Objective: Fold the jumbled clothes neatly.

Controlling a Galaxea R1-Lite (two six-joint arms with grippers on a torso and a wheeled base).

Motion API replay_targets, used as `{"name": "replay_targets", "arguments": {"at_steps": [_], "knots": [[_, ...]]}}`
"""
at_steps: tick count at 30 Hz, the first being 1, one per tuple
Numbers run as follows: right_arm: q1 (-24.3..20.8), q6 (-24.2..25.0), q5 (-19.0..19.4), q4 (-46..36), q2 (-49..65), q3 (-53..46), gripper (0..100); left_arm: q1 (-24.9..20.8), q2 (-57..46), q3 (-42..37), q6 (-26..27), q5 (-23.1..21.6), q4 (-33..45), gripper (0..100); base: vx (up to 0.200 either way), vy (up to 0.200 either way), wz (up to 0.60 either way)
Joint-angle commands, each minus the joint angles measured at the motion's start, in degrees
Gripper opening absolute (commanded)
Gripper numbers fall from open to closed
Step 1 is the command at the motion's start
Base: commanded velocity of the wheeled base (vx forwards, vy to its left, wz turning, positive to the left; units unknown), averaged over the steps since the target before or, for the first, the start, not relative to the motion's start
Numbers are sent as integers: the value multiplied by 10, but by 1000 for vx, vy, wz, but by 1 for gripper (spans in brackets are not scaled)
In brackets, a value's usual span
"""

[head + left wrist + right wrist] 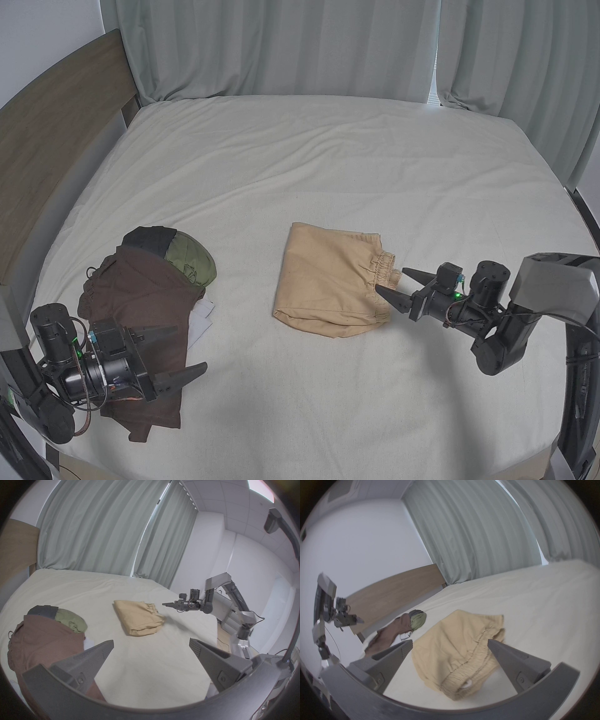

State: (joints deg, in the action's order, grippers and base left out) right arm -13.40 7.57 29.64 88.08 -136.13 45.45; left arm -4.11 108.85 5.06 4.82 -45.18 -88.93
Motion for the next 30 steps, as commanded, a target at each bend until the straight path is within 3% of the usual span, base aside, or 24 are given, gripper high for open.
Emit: {"name": "replay_targets", "arguments": {"at_steps": [1,9,11,12,13,15,20,26,30], "knots": [[36,-26,-40,1,148,-124,100,-23,-42,-31,9,-62,0,100,0,0,0],[103,-34,-40,1,293,-268,100,-42,-106,-51,16,-152,1,100,0,0,0],[108,-34,-38,1,344,-311,100,-69,-128,-51,16,-164,1,100,0,0,0],[108,-34,-38,1,347,-314,100,-71,-130,-51,16,-164,2,100,0,0,0],[109,-34,-37,1,387,-346,100,-108,-147,-51,17,-162,3,100,0,0,0],[109,-34,-35,1,439,-382,100,-139,-173,-51,16,-160,6,100,0,0,0],[116,-37,-34,-3,576,-454,100,-151,-253,-51,6,-160,31,100,0,0,0],[130,-60,-31,-154,782,-454,100,-126,-390,-51,-3,-132,154,100,0,0,0],[129,-64,-30,-387,1034,-454,100,-121,-520,-51,-23,-113,268,100,0,0,0]]}}
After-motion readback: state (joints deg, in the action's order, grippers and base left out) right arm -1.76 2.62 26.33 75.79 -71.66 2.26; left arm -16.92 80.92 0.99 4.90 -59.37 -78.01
